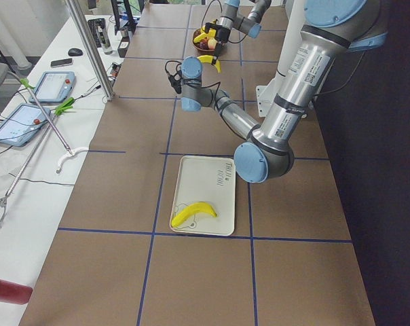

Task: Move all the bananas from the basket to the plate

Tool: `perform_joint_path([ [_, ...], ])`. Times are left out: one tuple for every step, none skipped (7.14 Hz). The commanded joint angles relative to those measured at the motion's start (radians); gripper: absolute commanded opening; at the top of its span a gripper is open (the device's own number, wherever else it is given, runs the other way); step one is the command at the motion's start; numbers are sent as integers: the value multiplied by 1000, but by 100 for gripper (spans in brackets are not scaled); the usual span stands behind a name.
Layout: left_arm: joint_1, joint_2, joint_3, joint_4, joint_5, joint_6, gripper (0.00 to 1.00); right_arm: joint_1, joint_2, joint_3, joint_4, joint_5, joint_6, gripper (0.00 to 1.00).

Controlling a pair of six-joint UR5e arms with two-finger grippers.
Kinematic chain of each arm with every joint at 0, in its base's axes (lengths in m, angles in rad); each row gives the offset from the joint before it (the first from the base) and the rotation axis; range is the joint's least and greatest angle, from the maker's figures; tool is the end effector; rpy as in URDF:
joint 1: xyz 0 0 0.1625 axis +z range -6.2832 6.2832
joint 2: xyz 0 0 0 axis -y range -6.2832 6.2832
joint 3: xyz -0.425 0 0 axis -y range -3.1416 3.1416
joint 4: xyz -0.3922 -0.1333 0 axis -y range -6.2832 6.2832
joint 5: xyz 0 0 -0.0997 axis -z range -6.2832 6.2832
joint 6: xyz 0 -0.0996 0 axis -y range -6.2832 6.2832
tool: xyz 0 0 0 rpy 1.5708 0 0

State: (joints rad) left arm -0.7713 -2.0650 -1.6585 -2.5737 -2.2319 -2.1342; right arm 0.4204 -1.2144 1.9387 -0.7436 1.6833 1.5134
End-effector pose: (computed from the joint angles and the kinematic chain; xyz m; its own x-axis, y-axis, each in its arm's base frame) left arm 0.3845 -0.4745 0.2203 -0.0673 -0.5225 -0.8500 0.0876 0.8455 -0.5267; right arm -0.4458 -0.3331 0.2031 0.0350 -0.0468 0.9983 -0.3016 0.9518 0.0552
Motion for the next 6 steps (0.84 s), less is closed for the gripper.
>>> perform_joint_path([
  [88, -67, 0, 71, 92, -4, 100, -61, 50, -23, 0, -63, 7, 0],
  [115, -85, 0, 93, 122, -6, 100, -72, 59, -23, -2, -65, 7, 0],
  [125, -90, 0, 110, 130, -4, 100, -84, 64, -24, -2, -76, 7, 0],
  [139, -92, 0, 109, 132, -6, 100, -95, 65, -24, -2, -95, 7, 1],
  [145, -93, -1, 109, 132, -6, 100, -97, 65, -24, -2, -97, 7, 1],
  [145, -98, -3, 109, 132, -6, 100, -97, 65, -23, -3, -97, 4, 1],
])
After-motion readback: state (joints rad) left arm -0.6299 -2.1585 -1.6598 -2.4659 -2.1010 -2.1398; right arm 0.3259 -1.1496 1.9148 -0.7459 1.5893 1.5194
